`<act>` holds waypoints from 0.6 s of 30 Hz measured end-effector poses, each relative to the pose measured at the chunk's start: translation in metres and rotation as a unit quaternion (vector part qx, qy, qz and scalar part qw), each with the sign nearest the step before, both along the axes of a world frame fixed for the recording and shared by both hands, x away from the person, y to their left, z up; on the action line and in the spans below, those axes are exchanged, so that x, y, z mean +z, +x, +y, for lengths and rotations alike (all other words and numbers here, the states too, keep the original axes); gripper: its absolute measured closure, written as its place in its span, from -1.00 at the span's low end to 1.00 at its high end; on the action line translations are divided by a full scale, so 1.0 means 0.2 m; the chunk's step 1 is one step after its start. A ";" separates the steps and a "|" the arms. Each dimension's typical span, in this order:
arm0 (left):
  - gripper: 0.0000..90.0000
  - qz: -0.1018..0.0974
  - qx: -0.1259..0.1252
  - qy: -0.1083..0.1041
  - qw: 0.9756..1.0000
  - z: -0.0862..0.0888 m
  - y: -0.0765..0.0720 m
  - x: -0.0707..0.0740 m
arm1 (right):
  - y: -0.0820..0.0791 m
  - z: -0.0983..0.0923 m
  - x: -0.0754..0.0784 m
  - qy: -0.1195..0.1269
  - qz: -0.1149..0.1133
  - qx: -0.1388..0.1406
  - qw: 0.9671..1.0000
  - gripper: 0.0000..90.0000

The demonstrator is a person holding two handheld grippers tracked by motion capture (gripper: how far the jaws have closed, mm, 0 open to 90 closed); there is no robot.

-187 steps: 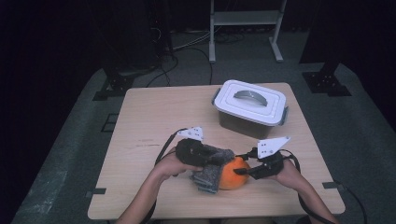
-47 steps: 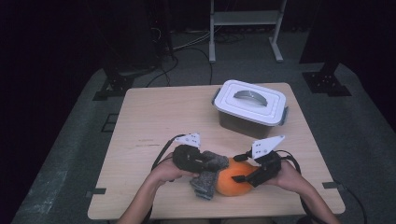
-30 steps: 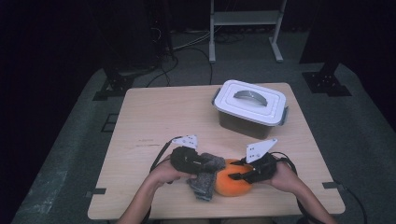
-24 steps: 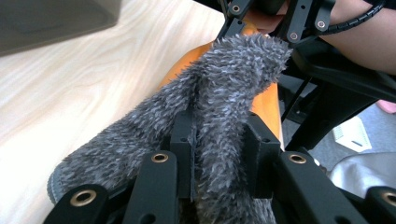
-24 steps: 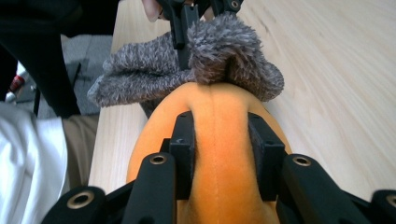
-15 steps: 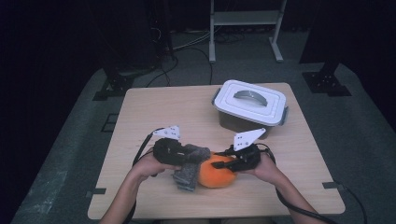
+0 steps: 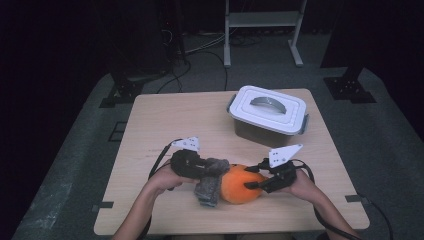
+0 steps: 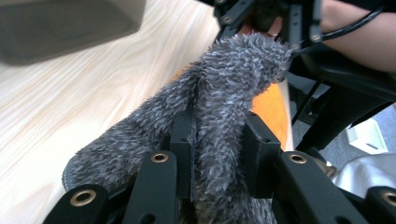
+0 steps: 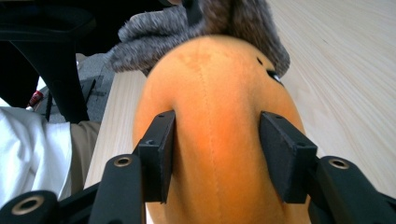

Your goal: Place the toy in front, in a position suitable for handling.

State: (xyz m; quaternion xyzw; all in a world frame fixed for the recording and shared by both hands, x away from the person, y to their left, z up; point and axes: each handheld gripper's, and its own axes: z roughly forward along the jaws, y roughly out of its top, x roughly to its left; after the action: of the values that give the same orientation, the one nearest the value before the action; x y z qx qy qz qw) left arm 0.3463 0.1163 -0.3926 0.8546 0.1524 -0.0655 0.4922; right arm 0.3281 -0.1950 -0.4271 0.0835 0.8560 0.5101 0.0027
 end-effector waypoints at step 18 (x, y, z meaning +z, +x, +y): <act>0.54 -0.013 -0.025 0.008 1.000 -0.27 -0.01 0.07 | -0.12 -0.10 0.10 -0.036 0.014 -0.074 0.997 -0.43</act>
State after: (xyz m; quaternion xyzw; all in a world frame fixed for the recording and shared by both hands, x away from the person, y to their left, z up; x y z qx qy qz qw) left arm 0.3444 0.0625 -0.3785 0.8630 0.1252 -0.0655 0.4851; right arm 0.3050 -0.2158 -0.4073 0.1537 0.8652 0.4763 0.0309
